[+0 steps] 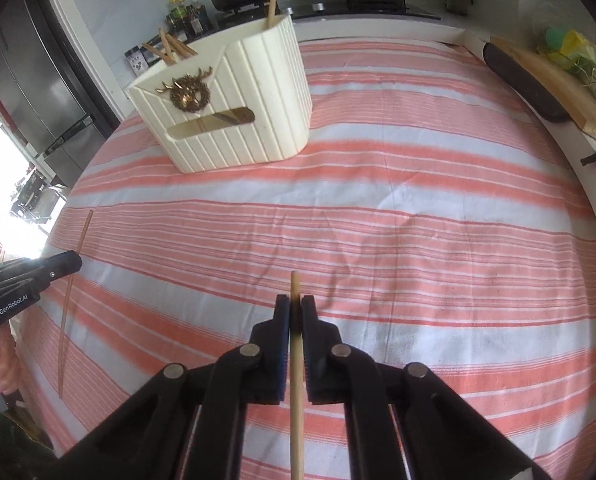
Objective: Organize utensils
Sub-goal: 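Carry both held chopsticks up over the cream basket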
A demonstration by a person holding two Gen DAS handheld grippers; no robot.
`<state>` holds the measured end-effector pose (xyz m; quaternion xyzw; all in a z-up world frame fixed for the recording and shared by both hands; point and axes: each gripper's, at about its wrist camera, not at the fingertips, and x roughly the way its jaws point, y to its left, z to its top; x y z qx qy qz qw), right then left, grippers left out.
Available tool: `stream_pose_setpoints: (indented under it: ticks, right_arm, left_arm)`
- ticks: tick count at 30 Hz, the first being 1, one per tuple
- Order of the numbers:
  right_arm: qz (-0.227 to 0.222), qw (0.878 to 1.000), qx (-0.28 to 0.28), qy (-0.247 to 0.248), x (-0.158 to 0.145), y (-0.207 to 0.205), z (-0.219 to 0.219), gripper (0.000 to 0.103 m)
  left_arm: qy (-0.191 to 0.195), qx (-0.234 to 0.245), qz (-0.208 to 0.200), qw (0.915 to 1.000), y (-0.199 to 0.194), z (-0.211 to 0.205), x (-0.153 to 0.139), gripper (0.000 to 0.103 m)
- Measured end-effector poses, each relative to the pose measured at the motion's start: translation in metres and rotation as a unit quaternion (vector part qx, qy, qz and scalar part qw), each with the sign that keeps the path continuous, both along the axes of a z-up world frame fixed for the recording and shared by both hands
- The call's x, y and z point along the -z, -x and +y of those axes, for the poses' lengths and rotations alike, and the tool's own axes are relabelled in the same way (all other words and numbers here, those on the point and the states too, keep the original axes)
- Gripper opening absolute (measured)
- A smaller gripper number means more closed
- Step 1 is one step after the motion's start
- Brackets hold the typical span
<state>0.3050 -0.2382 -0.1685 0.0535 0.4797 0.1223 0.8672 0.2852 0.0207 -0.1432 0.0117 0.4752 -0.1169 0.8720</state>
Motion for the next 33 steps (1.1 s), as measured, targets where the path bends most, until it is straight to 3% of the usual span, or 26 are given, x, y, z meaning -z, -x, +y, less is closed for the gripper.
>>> stream_pose_setpoints:
  ticks: [13,25,33]
  right_arm:
    - [-0.148,0.988,-0.036,-0.003,-0.108,0.068,0.009,0.006]
    - [-0.246,0.969,-0.034,0.006,-0.144,0.113,0.012,0.006]
    - [-0.277,0.96,-0.031,0.01,-0.169,0.124,0.012,0.006]
  left_arm:
    - [0.059,0.004,-0.122,0.9908,0.062,0.019,-0.09,0.004]
    - [0.082,0.011,-0.156,0.9842,0.087,0.019,-0.115,0.004]
    - [0.091,0.015,-0.18,0.9794,0.098,0.019,-0.132,0.004]
